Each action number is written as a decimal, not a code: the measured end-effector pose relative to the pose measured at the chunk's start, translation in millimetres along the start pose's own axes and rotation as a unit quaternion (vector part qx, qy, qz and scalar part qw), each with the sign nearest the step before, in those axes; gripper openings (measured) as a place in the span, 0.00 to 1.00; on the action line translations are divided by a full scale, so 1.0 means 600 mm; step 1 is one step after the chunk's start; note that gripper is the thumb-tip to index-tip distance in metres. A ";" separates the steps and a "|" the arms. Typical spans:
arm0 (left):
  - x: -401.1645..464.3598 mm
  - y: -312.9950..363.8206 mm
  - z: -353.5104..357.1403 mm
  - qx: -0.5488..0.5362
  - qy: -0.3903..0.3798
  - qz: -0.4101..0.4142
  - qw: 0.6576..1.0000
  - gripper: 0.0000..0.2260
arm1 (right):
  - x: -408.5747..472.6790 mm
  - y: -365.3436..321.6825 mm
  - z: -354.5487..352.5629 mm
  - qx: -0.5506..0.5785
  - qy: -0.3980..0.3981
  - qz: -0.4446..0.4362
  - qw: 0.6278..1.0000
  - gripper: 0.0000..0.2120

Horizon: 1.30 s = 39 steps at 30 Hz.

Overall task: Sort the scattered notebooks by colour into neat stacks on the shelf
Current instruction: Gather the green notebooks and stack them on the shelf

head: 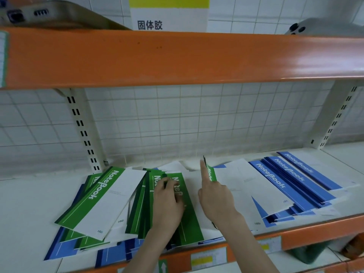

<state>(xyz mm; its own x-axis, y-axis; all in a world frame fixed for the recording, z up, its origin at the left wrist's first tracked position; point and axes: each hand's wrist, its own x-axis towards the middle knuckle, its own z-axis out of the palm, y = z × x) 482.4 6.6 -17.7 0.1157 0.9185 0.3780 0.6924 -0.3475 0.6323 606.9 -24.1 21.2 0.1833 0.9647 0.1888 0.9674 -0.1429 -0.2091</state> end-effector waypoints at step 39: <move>0.004 -0.009 -0.026 -0.349 0.073 -0.142 0.923 0.14 | -0.014 -0.057 -0.006 0.101 -0.067 -0.056 0.991 0.20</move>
<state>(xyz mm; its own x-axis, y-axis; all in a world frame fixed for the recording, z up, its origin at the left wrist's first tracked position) 468.1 7.7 -9.6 -0.1331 0.9736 0.1853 0.0456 -0.1807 0.9825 572.9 -28.1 30.0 0.0391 0.9947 0.0951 0.9235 0.0004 -0.3836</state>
